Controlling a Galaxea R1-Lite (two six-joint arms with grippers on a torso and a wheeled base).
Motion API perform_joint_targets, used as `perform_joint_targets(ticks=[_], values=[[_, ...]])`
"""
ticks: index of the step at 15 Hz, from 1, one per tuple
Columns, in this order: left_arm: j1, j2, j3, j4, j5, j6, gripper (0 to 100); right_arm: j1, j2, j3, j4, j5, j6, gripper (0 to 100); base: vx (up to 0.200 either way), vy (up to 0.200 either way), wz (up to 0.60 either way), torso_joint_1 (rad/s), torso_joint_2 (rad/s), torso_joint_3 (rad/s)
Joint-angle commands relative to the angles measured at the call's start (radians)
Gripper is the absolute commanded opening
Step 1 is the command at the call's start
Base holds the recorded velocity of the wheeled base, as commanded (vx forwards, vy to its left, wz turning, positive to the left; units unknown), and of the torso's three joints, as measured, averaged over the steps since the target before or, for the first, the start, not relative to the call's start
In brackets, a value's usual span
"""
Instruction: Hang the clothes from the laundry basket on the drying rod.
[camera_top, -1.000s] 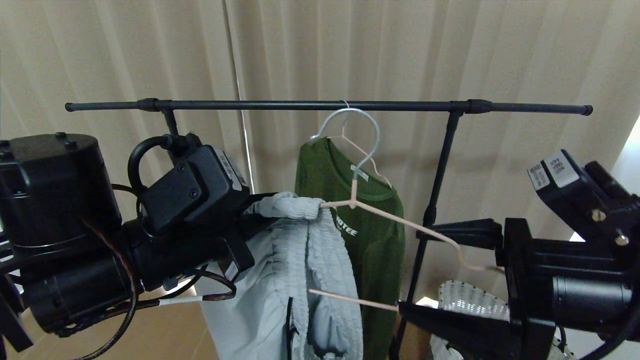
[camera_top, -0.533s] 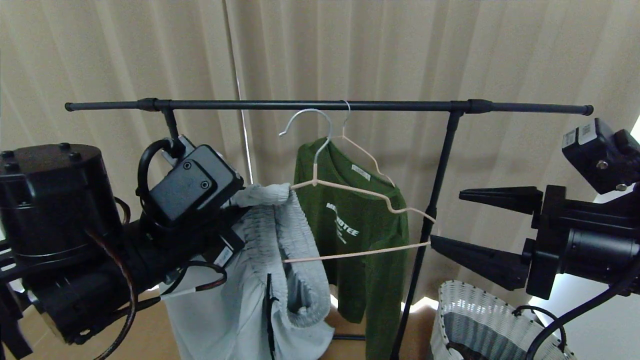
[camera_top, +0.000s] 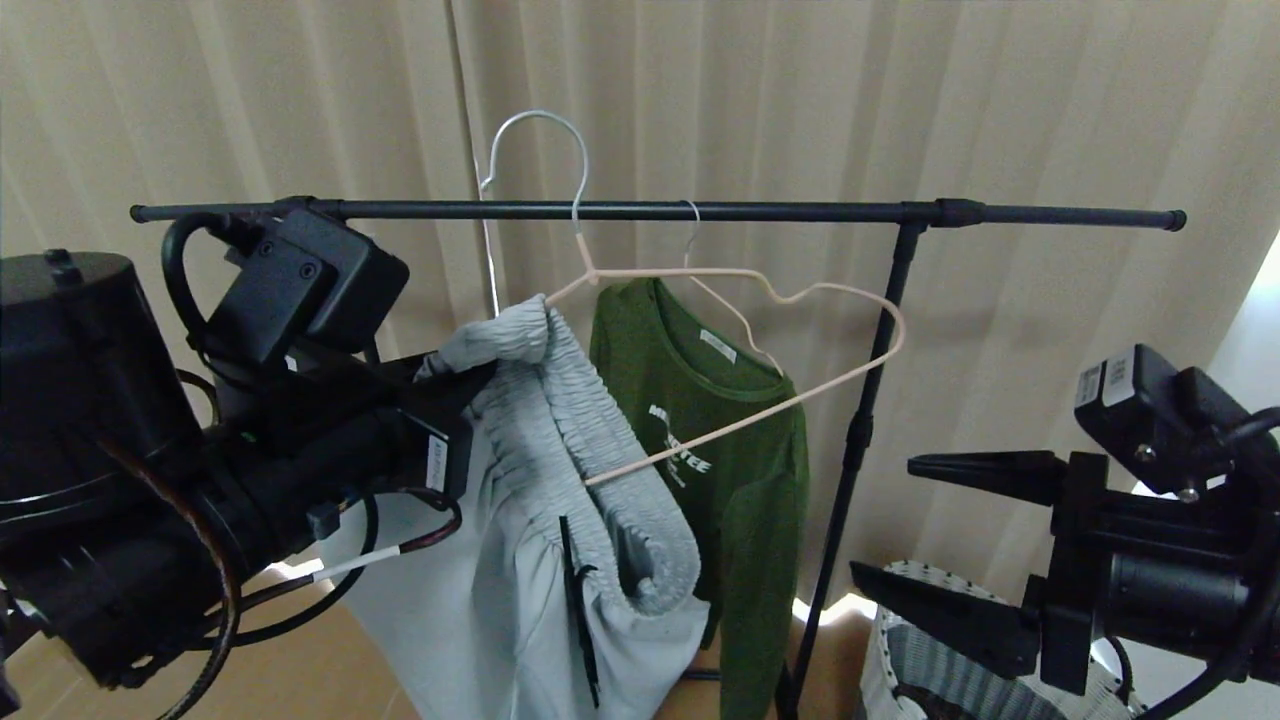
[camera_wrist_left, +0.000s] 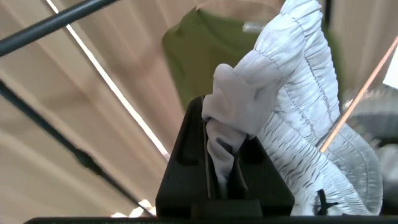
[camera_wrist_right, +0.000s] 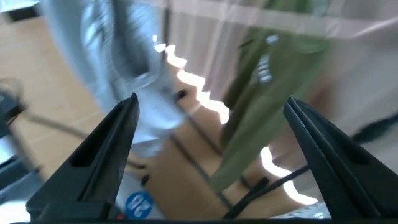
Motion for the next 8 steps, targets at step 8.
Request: perform_joint_targets(ticks=[8], values=[[-0.087,-0.01,-0.053,-0.087,-0.01,-0.085,0,0.122,0.131,0.014,-0.145,-0.002,0.034,100,0.0,0.0,0.0,0.0,0.0,0.0]])
